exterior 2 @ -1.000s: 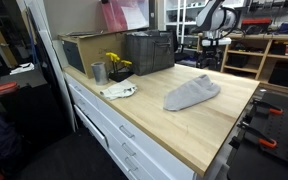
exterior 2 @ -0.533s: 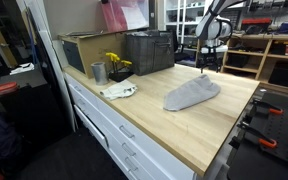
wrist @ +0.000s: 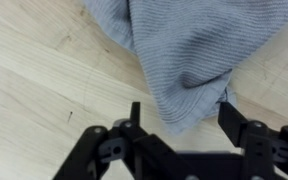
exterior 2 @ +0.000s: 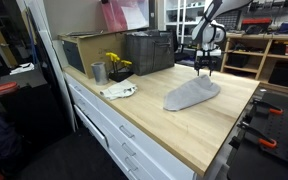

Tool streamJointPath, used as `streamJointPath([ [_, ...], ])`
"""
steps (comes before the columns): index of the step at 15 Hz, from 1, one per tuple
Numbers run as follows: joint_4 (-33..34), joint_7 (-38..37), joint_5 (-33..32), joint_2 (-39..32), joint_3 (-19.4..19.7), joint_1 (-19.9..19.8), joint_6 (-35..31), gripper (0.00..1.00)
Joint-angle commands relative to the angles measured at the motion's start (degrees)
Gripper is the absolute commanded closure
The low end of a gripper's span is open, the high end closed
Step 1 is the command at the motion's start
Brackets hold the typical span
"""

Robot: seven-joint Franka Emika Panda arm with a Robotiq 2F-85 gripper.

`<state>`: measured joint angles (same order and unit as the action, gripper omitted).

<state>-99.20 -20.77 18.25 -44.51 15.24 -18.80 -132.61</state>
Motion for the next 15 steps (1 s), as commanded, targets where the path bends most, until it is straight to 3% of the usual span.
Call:
streamJointPath([
  [1, 3.36, -1.61, 0.43, -1.67, -0.45, -0.92, 1.92, 0.52],
  [7, 3.21, -1.73, 0.96, -1.04, -0.73, -1.22, 3.4, 0.96],
  [9, 2.86, -2.21, 1.67, -0.25, -0.79, -1.26, 5.07, 1.0],
  [15, -1.31, -12.01, 1.07, 7.1, 2.74, 1.5, 4.19, 0.99],
])
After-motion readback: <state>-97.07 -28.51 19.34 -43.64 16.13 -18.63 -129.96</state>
